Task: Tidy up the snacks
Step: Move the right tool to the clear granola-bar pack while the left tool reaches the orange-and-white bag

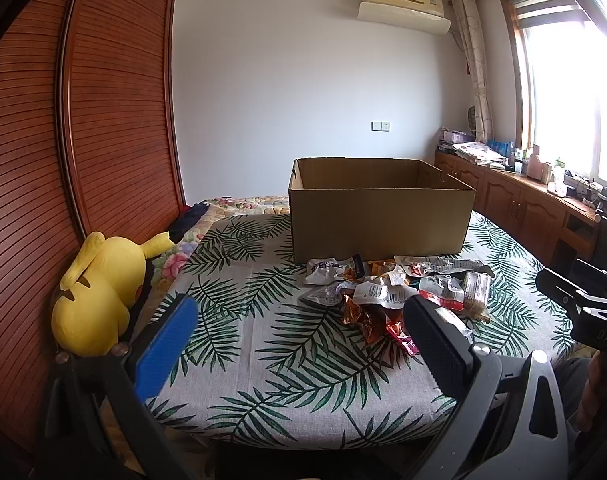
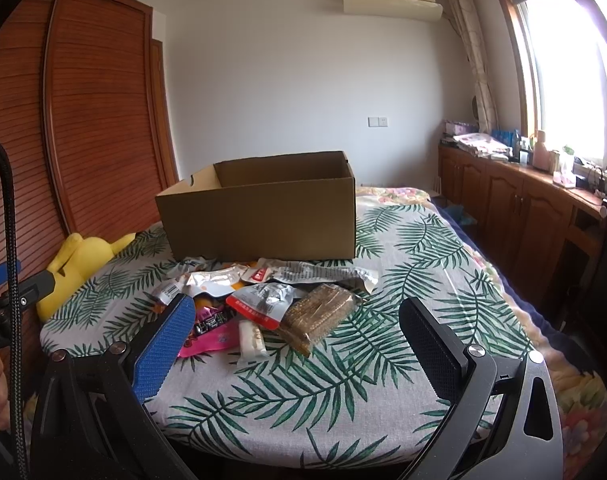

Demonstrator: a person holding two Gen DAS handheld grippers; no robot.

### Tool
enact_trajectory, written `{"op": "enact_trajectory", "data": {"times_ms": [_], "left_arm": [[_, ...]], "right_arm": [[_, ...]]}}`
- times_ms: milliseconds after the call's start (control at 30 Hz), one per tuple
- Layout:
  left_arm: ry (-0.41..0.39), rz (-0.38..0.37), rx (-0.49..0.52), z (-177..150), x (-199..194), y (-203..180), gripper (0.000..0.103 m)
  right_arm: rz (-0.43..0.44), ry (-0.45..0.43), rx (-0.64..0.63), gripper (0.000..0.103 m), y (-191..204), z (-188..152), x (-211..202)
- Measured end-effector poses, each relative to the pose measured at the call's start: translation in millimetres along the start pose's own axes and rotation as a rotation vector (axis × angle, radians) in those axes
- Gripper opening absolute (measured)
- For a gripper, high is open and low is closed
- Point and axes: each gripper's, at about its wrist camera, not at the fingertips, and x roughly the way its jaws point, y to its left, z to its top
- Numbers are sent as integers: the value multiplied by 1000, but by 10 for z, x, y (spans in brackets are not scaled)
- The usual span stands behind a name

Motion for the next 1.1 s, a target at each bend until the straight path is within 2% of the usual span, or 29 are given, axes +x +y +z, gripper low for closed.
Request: {"op": "enact_trajectory", "data": {"times_ms": [567, 933, 1100], "left_arm": [[39, -1, 10, -127, 108, -16, 103], [115, -18, 29, -262, 570, -30, 103], [122, -70, 34, -188, 759, -55, 103]], "right_arm": [[-1, 23, 7, 103, -62, -76, 59], [6, 88, -16, 103, -205, -220, 359], [33, 138, -11, 102, -304, -245, 561]]}}
